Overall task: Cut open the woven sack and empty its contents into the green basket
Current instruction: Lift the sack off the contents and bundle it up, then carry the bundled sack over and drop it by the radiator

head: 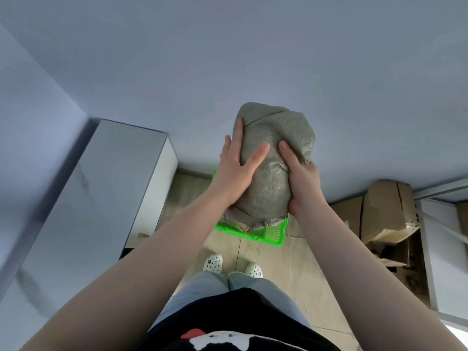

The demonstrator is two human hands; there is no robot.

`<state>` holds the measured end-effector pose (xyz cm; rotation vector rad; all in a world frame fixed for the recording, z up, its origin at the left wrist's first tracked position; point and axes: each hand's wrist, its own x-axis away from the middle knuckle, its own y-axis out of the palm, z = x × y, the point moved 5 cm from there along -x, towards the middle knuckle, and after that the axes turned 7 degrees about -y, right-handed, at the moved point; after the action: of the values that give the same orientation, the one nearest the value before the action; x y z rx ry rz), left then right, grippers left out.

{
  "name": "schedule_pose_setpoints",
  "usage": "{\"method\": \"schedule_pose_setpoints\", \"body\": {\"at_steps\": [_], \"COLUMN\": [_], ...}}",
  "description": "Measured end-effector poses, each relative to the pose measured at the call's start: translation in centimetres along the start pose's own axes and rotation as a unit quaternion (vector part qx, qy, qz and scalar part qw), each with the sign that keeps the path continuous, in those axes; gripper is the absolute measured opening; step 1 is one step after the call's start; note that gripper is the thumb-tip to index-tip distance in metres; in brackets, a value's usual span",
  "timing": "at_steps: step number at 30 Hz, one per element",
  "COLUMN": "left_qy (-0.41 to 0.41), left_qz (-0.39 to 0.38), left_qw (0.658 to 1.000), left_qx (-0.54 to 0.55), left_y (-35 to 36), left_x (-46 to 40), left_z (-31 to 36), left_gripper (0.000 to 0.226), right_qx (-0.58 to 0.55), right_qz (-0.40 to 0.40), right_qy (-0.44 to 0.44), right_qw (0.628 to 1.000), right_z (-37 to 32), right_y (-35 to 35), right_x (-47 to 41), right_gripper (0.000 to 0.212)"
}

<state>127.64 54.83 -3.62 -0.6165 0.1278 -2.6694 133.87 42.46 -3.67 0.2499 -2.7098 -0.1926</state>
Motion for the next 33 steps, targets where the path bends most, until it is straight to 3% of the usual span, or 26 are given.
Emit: {"method": "schedule_pose_setpoints", "body": {"at_steps": [4,8,11,14,20,21,25,28,33], "left_qy": [-0.087,-0.128,-0.122,-0.117,-0.139,-0.144,-0.142,-0.129,-0.083], "left_qz": [-0.055,-0.021,0.080,0.197,0.438,0.459,0.492,0.495,0.534], "left_qw": [0.975,0.946,0.926,0.888,0.792,0.778,0.730,0.711,0.658], "left_qx": [0.195,0.297,0.348,0.400,0.401,0.403,0.454,0.483,0.524], "left_y": [-0.8,-0.5,-0.6,-0.5,-1.9,-1.9,-2.3,-2.7,-0.6], "left_x": [0.6,3.5,5.8,8.7,18.7,20.7,29.4,36.6,49.4], "left_z": [-2.2,-4.6,-5.6,-7.1,-12.6,-13.5,-17.4,-20.6,-26.8], "left_gripper": [0.101,0.072,0.052,0.048,0.061,0.062,0.073,0.088,0.084], "right_qx": [-0.016,0.013,0.061,0.143,0.225,0.214,0.183,0.206,0.278], "right_qz": [-0.023,-0.074,-0.130,-0.206,-0.343,-0.379,-0.491,-0.539,-0.609], "right_qy": [0.023,0.021,0.027,0.044,0.124,0.128,0.158,0.194,0.211], "right_qw": [0.999,0.997,0.989,0.967,0.903,0.891,0.837,0.794,0.712], "right_z": [1.2,2.0,1.9,2.2,7.7,8.9,12.6,15.5,20.2], "right_y": [0.3,0.8,1.2,1.9,2.0,2.3,3.7,4.2,3.8], "right_x": [0.8,1.9,2.4,2.9,8.7,10.7,19.8,25.9,38.4], "right_gripper": [0.032,0.040,0.042,0.042,0.108,0.104,0.053,0.051,0.046]}}
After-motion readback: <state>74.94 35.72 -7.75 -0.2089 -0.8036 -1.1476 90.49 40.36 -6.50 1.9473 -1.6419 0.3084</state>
